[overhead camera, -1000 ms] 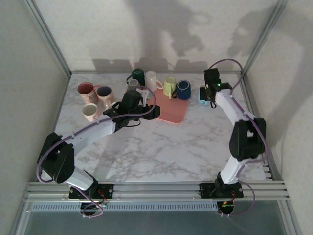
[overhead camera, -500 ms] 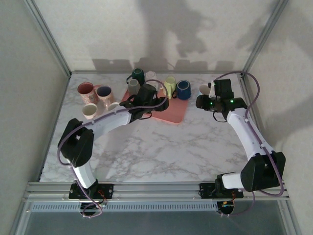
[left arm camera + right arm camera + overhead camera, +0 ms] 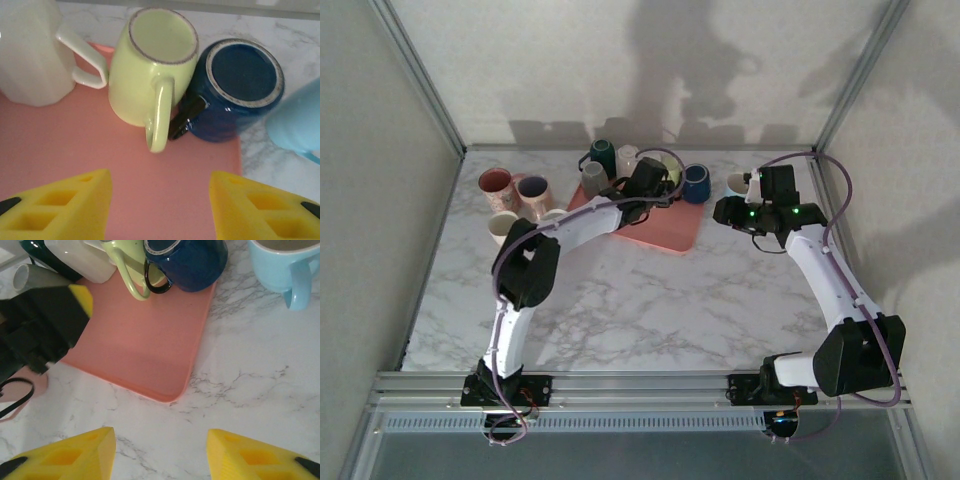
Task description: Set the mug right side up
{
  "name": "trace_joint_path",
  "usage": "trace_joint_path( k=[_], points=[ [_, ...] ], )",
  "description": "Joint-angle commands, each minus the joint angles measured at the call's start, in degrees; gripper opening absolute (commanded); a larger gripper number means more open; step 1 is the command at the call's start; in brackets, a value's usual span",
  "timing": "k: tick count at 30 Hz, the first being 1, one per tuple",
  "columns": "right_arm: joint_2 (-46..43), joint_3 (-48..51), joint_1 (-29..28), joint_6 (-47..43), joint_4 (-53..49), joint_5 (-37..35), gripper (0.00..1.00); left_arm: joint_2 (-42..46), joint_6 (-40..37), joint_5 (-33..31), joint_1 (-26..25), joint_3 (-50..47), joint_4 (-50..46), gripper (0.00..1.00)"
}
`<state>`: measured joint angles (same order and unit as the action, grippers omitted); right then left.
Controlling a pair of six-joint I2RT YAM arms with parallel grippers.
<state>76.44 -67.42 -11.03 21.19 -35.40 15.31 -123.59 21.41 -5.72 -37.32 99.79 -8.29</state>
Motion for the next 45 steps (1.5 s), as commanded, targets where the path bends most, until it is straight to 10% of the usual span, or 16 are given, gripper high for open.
trace_joint_path(
  k=[1, 17, 45],
  points=[
    [0.1, 1.0, 0.6, 2.5, 0.0, 1.9, 0.52, -4.2, -3.2, -4.2, -0.3, 6.5, -4.4, 0.54],
    [-1.9, 5.2, 1.8, 6.1, 2.9, 2.4, 0.52, -20.5, -3.8, -6.5, 0.4, 26.6, -10.4, 0.53],
    [-1.9, 3.9, 2.1, 6.0, 2.2, 3.1, 0.51, -24.6, -7.3, -7.2, 1.7, 29.2, -6.6, 0.34]
  ],
)
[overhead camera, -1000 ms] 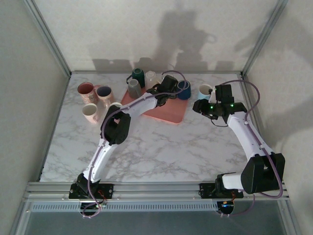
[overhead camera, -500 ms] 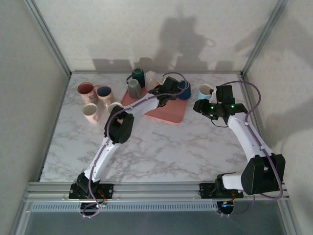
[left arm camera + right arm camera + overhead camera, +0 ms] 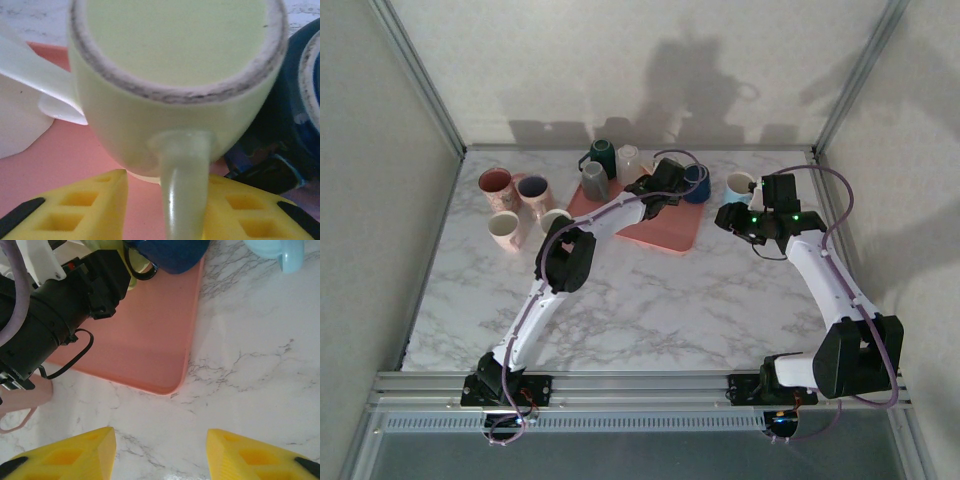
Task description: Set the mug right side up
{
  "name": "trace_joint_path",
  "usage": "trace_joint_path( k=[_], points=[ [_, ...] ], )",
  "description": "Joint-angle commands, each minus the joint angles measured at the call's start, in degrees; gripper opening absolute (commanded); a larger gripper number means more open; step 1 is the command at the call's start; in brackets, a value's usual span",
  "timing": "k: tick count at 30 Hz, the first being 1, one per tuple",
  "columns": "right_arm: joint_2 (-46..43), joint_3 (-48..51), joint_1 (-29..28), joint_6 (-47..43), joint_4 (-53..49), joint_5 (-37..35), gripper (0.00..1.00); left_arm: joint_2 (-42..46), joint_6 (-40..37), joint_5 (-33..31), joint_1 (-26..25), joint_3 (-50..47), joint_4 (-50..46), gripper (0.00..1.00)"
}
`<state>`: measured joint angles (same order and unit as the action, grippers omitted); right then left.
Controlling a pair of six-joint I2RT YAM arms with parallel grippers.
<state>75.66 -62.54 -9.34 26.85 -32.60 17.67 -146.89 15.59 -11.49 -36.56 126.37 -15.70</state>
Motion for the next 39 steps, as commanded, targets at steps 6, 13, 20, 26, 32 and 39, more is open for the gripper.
trace_joint_path(
  k=[6, 13, 20, 26, 32, 39],
  points=[
    [-1.3, -1.1, 0.7, 0.4, -0.7, 0.8, 0.51, -1.0, -2.2, -1.2, 1.0, 3.3, 0.1, 0.18],
    [-1.4, -0.8, 0.9, 0.5, -0.7, 0.9, 0.51, 1.4, -2.4, -1.3, 0.8, 2.6, -1.5, 0.04],
    [-2.5, 0.1, 1.0, 0.8, -0.5, 1.0, 0.51, 6.5, -2.0, -2.0, 0.2, -1.1, -1.4, 0.0],
    [-3.5, 0.9, 1.1, 1.0, -0.3, 1.1, 0.51, 10.9, -0.9, -3.0, -0.3, -4.8, -1.9, 0.0],
    [-4.8, 1.8, 1.3, 1.1, -0.3, 1.5, 0.51, 15.4, -0.1, -3.0, -1.1, -8.3, -2.7, 0.0],
    [-6.8, 3.2, 1.4, 1.5, -0.1, 1.8, 0.51, 22.3, 1.2, -2.5, -1.8, -14.1, -2.8, 0.0]
  ],
)
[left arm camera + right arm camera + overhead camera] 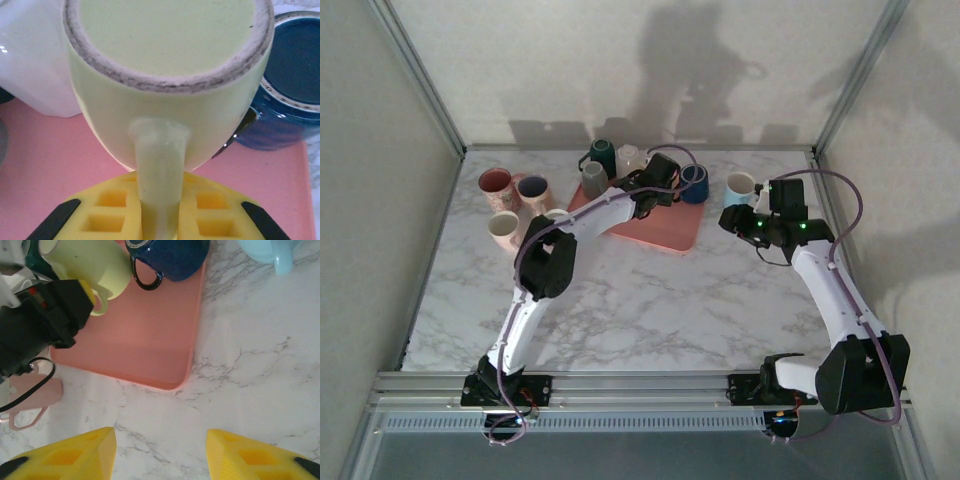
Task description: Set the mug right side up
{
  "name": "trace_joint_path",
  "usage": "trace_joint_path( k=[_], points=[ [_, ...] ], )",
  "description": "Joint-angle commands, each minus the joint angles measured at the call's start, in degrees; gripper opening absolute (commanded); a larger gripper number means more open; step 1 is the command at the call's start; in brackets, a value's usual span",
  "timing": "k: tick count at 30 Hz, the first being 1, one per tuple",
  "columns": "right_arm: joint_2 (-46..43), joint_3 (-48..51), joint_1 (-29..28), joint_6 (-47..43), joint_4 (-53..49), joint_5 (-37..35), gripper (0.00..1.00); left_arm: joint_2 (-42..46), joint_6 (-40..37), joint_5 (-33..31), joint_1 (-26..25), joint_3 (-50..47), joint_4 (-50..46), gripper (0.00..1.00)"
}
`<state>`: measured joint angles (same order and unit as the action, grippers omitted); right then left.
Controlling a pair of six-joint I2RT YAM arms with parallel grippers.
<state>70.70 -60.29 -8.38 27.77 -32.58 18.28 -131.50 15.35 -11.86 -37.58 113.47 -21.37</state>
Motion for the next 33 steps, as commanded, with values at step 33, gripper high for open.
trace_joint_path(
  k=[33],
  points=[
    [-8.3, 20.3, 0.5, 26.7, 48.9, 29.1, 0.49, 40.8, 16.5, 20.1, -1.1, -32.4, 26.1, 0.0]
  ],
)
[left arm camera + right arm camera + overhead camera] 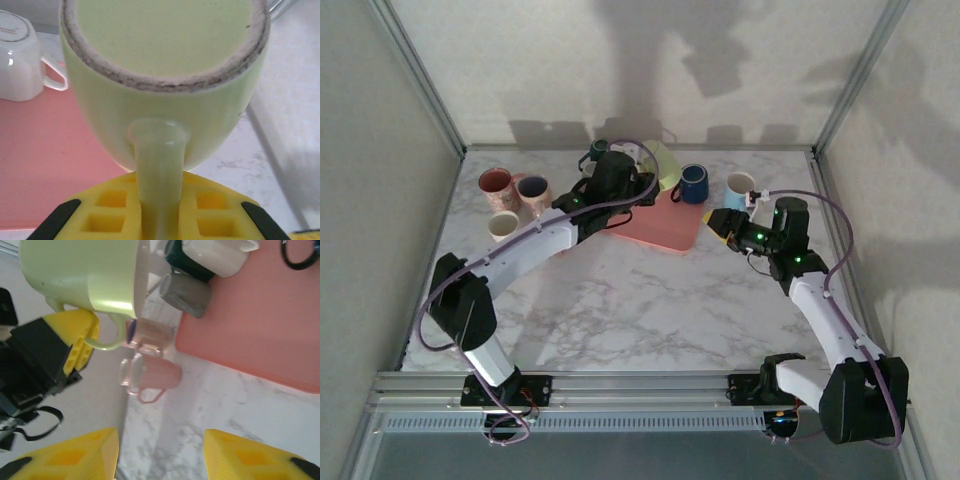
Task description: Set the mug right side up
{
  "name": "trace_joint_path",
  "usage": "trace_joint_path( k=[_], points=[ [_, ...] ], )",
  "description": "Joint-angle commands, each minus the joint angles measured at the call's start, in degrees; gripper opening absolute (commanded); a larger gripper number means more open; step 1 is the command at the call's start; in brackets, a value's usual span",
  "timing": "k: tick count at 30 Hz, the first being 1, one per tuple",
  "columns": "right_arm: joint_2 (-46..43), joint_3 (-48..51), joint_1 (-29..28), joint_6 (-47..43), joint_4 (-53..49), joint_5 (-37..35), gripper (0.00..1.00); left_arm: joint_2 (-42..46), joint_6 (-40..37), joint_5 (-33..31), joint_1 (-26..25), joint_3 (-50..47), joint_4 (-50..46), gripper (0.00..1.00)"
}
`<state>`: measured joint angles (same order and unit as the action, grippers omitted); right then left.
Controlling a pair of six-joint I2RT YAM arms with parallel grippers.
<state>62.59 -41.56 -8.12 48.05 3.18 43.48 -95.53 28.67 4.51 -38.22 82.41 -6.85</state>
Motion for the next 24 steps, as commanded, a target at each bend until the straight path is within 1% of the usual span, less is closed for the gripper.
trace_joint_path(
  k=[1, 9, 16, 24],
  points=[
    [0.2, 2.3, 0.2, 7.8, 15.8, 4.4, 0.49, 5.8, 3.7, 4.9, -0.5, -2.4, 12.9, 0.0],
    [2.6, 7.2, -0.5, 19.0, 36.4, 4.8, 0.5, 10.4, 8.8, 11.0, -0.4, -9.3, 23.9, 0.0],
    [4.8, 7.4, -3.2, 23.2, 44.8, 3.1, 0.51, 10.8, 14.0, 14.9, -0.4, -12.3, 32.1, 0.0],
    [9.4, 6.6, -7.5, 28.8, 55.2, -0.4, 0.51, 11.1, 16.9, 16.0, -0.4, -13.5, 35.3, 0.0]
  ],
)
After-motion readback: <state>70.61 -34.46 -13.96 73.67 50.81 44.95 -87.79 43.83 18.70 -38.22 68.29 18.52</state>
